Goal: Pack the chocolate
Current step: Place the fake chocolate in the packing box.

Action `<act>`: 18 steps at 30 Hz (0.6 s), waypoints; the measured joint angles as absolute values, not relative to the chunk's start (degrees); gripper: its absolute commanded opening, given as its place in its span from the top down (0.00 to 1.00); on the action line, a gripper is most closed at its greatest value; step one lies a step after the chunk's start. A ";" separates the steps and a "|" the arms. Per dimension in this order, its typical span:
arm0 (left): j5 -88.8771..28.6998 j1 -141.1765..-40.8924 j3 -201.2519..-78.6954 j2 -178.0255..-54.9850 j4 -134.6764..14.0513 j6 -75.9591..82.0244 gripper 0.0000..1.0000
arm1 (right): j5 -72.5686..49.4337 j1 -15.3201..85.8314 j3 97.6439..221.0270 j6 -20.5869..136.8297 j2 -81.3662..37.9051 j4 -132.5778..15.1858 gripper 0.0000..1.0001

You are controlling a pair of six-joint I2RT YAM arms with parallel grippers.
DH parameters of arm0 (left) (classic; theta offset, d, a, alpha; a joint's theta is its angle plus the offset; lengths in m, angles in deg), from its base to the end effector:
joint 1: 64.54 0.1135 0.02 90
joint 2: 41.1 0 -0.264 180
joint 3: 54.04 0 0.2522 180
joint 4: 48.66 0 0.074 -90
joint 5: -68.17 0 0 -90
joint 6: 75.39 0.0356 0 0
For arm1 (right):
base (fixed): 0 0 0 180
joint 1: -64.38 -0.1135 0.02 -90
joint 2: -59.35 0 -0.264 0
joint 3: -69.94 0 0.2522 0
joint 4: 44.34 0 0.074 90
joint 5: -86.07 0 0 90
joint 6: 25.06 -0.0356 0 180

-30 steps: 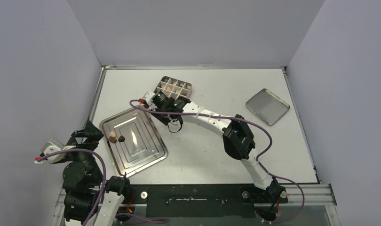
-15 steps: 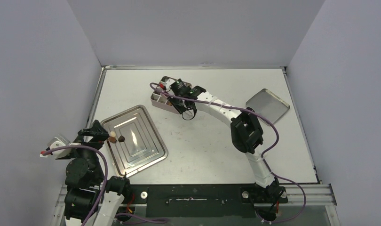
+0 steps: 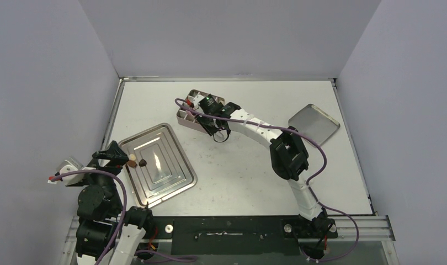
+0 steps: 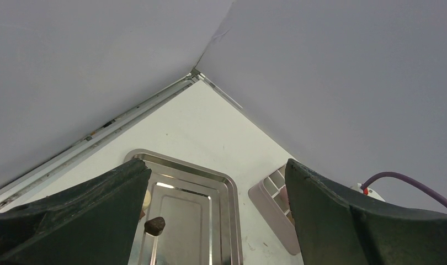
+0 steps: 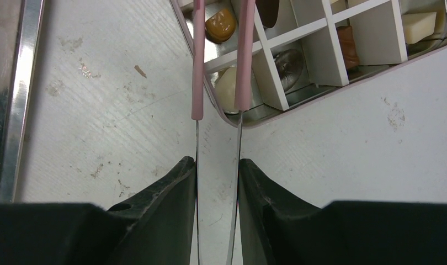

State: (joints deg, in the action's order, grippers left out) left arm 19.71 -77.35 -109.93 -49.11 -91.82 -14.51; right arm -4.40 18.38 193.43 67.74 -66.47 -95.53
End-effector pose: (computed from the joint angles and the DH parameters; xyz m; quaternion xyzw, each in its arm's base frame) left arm 0.0326 0.0168 0.3456 -0.3481 0.5900 -0.0218 0.7282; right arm 0.3413 0.3539 0.2292 -0.3935 0.8644 0.1188 0.2896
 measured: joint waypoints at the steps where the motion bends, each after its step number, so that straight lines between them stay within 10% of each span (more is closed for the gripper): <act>1: 19.71 -77.38 -109.93 -49.09 -91.85 -14.51 0.09 | -4.40 18.34 193.41 67.61 -66.43 -95.49 0.83; 18: 19.73 -77.57 -109.93 -49.11 -91.82 -14.49 0.09 | -4.37 16.48 192.47 67.22 -65.03 -95.51 0.68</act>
